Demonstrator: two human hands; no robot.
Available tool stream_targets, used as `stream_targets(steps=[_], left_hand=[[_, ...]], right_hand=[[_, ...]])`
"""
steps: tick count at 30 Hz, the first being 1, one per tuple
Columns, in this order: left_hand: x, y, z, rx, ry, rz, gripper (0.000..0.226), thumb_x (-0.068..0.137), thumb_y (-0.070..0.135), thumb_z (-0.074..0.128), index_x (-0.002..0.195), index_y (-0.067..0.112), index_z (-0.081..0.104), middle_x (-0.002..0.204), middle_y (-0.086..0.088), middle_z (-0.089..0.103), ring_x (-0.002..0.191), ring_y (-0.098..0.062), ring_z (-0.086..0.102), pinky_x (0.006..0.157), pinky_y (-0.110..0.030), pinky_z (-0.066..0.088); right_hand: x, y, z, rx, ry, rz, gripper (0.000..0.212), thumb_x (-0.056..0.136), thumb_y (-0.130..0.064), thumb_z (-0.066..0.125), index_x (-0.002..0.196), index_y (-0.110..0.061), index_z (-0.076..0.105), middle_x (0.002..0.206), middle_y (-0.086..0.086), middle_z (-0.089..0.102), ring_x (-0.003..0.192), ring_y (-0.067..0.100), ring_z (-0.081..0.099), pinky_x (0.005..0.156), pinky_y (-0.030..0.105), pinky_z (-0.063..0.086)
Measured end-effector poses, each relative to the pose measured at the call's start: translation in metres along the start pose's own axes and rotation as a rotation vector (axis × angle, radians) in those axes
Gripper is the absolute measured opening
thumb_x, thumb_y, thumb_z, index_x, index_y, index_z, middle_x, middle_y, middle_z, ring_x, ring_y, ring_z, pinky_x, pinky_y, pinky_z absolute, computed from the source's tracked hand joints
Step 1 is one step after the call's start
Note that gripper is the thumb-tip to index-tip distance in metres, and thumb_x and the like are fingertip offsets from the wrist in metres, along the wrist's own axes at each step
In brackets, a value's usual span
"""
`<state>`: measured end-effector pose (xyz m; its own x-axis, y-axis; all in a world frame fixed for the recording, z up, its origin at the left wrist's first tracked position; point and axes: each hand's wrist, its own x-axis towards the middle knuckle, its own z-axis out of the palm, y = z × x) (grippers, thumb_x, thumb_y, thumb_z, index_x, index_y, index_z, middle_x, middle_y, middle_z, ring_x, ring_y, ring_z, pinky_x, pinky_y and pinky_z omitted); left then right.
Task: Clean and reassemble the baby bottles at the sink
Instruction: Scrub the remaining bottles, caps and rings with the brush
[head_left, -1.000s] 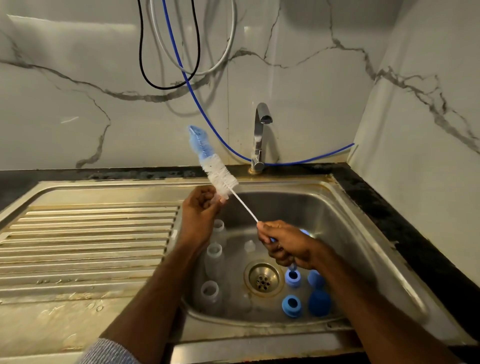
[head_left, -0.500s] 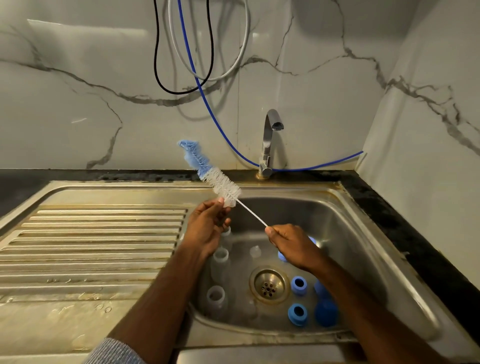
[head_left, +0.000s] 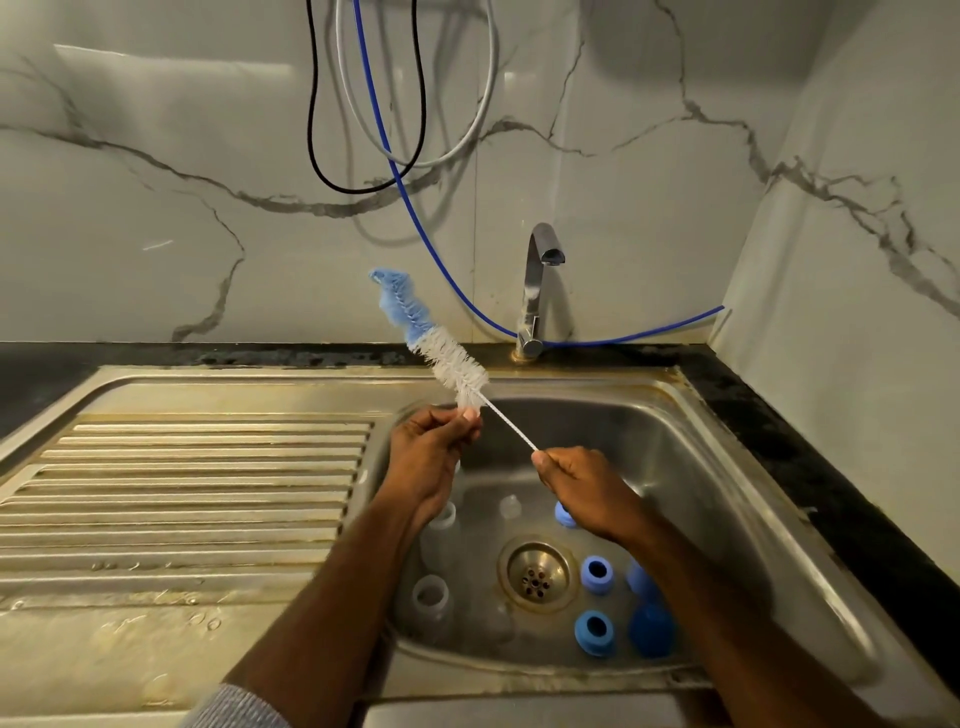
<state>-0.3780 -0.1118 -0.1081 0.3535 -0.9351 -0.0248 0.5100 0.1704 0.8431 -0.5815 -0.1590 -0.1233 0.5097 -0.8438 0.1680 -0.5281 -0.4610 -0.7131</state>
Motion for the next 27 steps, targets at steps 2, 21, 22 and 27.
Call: stream_targets(steps=[2, 21, 22, 27], left_hand=[[0.003, 0.005, -0.001, -0.096, 0.065, 0.025, 0.014, 0.087, -0.004, 0.066, 0.077, 0.006, 0.064, 0.082, -0.014, 0.072, 0.076, -0.02, 0.069, 0.073, -0.028, 0.058], [0.008, 0.002, -0.014, 0.122, 0.029, 0.009, 0.02, 0.088, -0.006, 0.064, 0.099, 0.007, 0.074, 0.093, -0.013, 0.077, 0.086, -0.023, 0.07, 0.079, -0.032, 0.057], [0.004, -0.006, -0.007, 0.179, -0.015, 0.011, 0.018, 0.086, -0.008, 0.064, 0.096, 0.004, 0.074, 0.089, -0.013, 0.076, 0.087, -0.026, 0.069, 0.079, -0.033, 0.057], [0.003, -0.002, 0.005, 0.047, -0.035, 0.059, 0.032, 0.08, -0.008, 0.068, 0.112, -0.006, 0.066, 0.107, -0.023, 0.072, 0.097, -0.028, 0.071, 0.086, -0.033, 0.056]], right_hand=[[0.0, 0.005, -0.006, 0.022, -0.01, 0.017, 0.048, 0.105, -0.038, 0.045, 0.061, -0.018, 0.046, 0.052, -0.008, 0.045, 0.05, 0.003, 0.042, 0.058, 0.032, 0.041], [-0.007, 0.001, -0.019, 0.045, -0.164, 0.034, 0.047, 0.106, -0.035, 0.043, 0.061, -0.023, 0.049, 0.056, -0.007, 0.047, 0.055, 0.007, 0.045, 0.064, 0.031, 0.043], [-0.006, -0.003, -0.013, 0.029, -0.158, 0.015, 0.048, 0.106, -0.036, 0.043, 0.06, -0.025, 0.049, 0.053, -0.008, 0.048, 0.053, 0.006, 0.045, 0.062, 0.031, 0.043], [-0.003, -0.003, -0.014, 0.019, -0.068, -0.002, 0.048, 0.105, -0.036, 0.047, 0.059, -0.023, 0.046, 0.051, -0.008, 0.045, 0.049, 0.005, 0.043, 0.057, 0.031, 0.041]])
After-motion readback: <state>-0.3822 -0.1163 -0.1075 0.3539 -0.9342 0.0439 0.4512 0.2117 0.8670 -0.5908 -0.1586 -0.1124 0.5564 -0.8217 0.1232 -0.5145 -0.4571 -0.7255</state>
